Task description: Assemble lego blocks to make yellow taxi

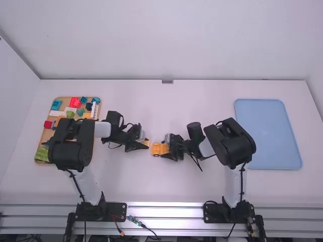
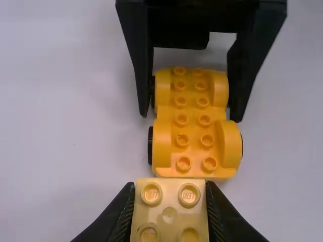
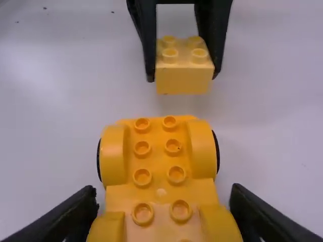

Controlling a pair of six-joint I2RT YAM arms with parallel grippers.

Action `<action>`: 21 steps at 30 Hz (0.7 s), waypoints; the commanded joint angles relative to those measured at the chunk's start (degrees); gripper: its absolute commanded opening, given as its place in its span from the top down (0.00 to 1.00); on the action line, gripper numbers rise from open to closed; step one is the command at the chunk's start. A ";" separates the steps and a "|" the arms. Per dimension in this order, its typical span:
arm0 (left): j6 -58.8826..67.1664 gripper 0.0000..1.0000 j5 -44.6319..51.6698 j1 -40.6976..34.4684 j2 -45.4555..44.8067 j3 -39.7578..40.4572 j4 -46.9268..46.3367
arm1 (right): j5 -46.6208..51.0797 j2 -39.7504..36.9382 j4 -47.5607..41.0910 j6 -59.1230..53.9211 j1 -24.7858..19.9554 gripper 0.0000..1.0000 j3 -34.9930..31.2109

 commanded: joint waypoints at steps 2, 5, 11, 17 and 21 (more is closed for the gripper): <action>-3.39 0.98 0.61 -0.28 -0.67 0.42 -0.14 | 1.01 0.60 -0.42 0.48 -0.04 0.44 0.20; -3.80 0.98 0.66 -1.07 -2.41 -0.35 0.21 | 1.01 0.60 -1.38 0.50 -0.02 0.49 0.87; -13.94 0.98 -6.08 -6.01 -5.80 -4.81 11.59 | 0.98 0.60 -3.54 -0.39 -0.02 0.49 1.88; -17.49 0.98 -7.89 -9.35 -6.22 -6.51 16.27 | 0.96 0.60 -5.44 -1.66 -0.04 0.52 2.64; -19.80 0.98 -7.93 -9.57 -6.20 -6.27 16.45 | 1.01 0.60 -4.70 -1.68 -0.09 0.52 2.19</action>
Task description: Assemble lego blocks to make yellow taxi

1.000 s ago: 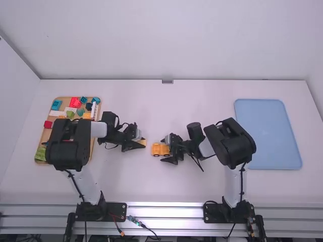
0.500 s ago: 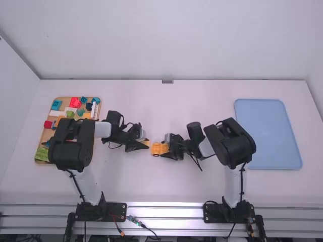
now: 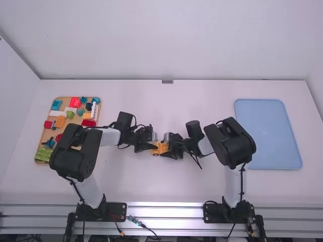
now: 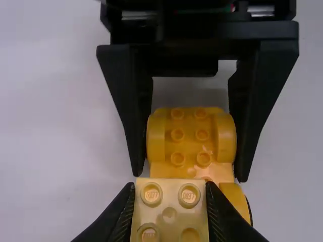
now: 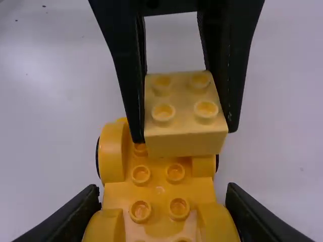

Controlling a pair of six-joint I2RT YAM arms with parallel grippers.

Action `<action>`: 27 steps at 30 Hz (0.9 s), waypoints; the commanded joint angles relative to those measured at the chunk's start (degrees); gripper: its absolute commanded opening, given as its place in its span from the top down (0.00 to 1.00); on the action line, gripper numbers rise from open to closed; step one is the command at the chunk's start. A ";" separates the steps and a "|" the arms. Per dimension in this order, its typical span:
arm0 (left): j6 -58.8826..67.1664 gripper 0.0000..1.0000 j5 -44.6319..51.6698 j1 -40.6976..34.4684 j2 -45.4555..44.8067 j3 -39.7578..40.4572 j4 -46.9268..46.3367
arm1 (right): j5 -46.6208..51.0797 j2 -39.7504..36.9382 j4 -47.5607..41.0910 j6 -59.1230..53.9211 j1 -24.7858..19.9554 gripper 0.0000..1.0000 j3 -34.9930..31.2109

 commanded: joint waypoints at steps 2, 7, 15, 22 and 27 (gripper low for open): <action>-3.02 0.98 -0.52 -0.28 -0.88 -0.68 -0.78 | 1.31 0.60 0.44 0.17 -0.11 0.52 -0.46; -2.82 0.98 1.55 -0.26 -0.97 -1.49 0.42 | 1.66 0.60 0.55 0.63 -0.11 0.52 -0.26; -5.22 0.98 -0.96 -0.50 -7.46 -5.97 5.52 | 2.54 0.60 -1.09 0.55 -0.11 0.52 0.28; -9.64 0.98 -1.01 -0.39 -11.14 -12.59 15.35 | 2.45 0.60 1.40 0.61 -0.11 0.52 -0.94; -8.79 0.98 -0.85 -0.63 -10.28 -12.57 14.89 | 2.47 0.60 1.16 0.61 -0.04 0.52 -0.94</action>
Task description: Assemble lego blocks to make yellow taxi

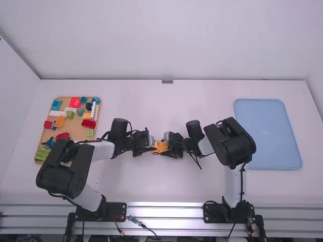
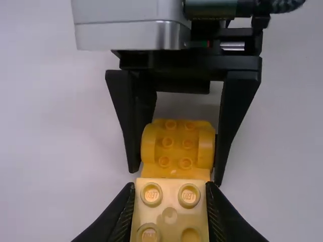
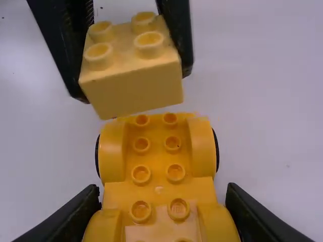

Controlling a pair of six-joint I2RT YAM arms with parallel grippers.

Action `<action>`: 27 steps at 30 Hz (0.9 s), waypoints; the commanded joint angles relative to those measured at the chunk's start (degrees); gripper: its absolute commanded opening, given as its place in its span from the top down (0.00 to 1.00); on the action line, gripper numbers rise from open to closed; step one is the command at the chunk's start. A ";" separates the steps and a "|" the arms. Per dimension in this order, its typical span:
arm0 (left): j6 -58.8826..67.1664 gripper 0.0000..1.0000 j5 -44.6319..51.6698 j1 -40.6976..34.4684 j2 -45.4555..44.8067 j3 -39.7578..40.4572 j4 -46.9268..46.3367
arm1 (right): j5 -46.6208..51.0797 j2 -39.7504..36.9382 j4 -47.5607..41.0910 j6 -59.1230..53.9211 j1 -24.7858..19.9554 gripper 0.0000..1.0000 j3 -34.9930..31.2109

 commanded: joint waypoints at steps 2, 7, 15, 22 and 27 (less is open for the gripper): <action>0.98 0.98 0.90 -0.13 1.67 1.79 -2.92 | 0.31 0.60 -0.72 -0.13 -0.04 0.52 -0.42; 2.25 0.98 1.27 -1.03 4.23 4.57 -5.48 | -0.31 0.60 -3.41 -0.63 -0.07 0.52 0.72; 3.91 0.98 3.28 -1.36 6.15 5.01 -4.95 | -0.37 0.60 -4.85 -1.64 -0.11 0.53 1.31; 1.36 0.98 2.89 -1.73 7.03 2.89 0.99 | -0.55 0.60 -4.42 -1.60 -0.11 0.53 1.22; 1.38 0.98 2.75 -1.70 7.66 4.02 -1.24 | -0.52 0.60 -4.37 -1.60 -0.11 0.53 1.22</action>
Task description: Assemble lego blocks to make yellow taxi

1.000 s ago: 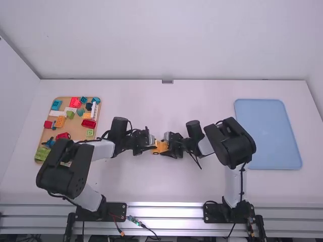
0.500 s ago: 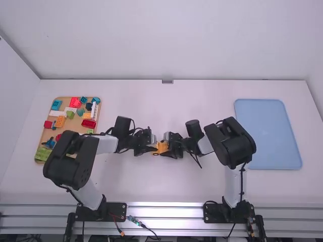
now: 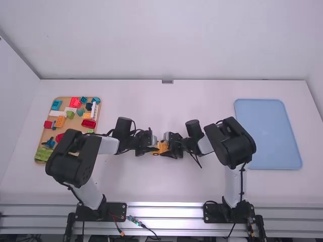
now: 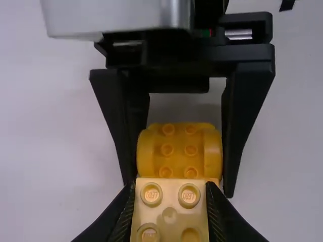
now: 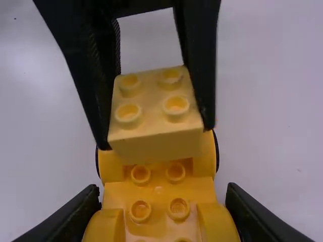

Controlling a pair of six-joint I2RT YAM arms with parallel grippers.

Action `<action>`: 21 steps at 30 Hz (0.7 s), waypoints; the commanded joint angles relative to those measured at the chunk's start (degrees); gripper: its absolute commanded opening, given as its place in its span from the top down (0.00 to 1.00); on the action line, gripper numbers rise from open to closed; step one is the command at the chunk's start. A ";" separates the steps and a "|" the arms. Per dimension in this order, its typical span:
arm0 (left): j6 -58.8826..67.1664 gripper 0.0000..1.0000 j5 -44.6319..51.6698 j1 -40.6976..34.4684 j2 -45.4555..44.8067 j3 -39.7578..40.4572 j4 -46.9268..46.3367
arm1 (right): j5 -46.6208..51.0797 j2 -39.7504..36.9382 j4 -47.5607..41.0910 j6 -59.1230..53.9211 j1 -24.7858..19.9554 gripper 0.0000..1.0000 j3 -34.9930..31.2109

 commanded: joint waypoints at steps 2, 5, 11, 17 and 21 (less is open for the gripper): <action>-0.52 0.98 0.83 -0.48 1.08 0.70 -1.41 | 0.96 0.60 -0.48 0.24 -0.11 0.53 -0.11; -0.37 0.98 0.72 -0.50 1.91 0.96 -1.24 | 0.96 0.60 -0.98 0.24 -0.11 0.53 0.11; -0.33 0.98 1.09 -0.92 2.20 0.87 -0.45 | 0.96 0.60 -0.24 0.24 -0.11 0.53 -0.39; -0.35 0.98 0.66 -0.85 2.85 1.09 0.01 | -0.33 0.60 1.16 0.17 -0.11 0.53 -1.14; 0.42 0.98 0.70 -0.85 4.01 1.25 0.80 | -0.48 0.60 1.14 0.22 -0.11 0.53 -1.11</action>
